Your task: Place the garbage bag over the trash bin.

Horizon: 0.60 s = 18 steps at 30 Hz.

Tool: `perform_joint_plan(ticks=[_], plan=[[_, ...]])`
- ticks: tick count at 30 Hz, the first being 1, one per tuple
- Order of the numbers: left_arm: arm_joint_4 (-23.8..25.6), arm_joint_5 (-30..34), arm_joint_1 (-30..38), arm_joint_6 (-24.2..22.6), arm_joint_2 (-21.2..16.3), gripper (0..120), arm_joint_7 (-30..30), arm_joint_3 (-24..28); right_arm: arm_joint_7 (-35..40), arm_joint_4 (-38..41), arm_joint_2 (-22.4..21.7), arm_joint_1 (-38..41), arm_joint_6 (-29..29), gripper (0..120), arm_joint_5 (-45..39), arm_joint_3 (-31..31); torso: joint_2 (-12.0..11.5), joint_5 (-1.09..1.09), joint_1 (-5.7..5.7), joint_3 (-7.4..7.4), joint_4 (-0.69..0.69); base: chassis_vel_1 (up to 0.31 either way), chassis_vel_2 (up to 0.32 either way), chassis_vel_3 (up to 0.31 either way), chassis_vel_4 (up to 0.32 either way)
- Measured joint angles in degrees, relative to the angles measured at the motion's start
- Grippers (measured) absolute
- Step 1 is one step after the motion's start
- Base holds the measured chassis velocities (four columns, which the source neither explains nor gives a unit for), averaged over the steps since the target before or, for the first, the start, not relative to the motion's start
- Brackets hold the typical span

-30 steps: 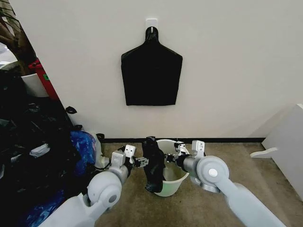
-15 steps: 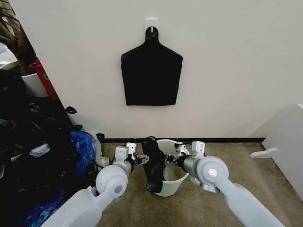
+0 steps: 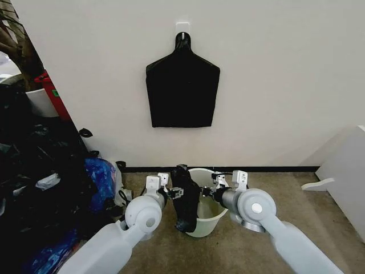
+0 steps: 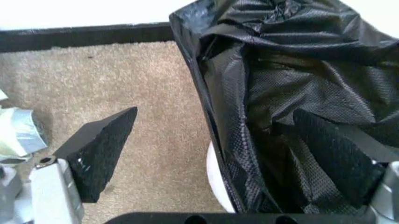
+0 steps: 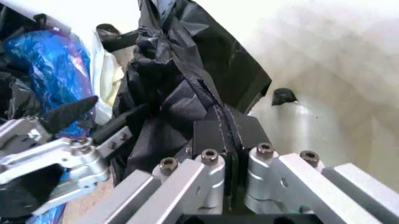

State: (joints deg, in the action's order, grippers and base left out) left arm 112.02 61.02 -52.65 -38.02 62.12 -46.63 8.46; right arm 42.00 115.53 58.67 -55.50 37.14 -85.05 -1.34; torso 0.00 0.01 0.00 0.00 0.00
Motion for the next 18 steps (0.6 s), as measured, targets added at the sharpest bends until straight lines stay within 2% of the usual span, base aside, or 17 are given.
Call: perform_joint_plan(ticks=[6,18], plan=[[-2.79,1.40,0.99,-0.53,2.12,100,-1.86,0.63,0.00,-0.30,-0.07,-0.02,-0.05,0,-0.01,-0.30,0.00,0.00,0.00,0.00,0.00,0.000,0.000,0.000,0.000],[-5.95,1.41,1.09,-0.74,3.37,99,-2.43,0.85,0.16,-0.31,-0.10,-0.22,-0.17,0,-0.01,-0.50,0.00,-0.01,0.00,0.00,0.00,0.000,0.000,0.000,0.000]])
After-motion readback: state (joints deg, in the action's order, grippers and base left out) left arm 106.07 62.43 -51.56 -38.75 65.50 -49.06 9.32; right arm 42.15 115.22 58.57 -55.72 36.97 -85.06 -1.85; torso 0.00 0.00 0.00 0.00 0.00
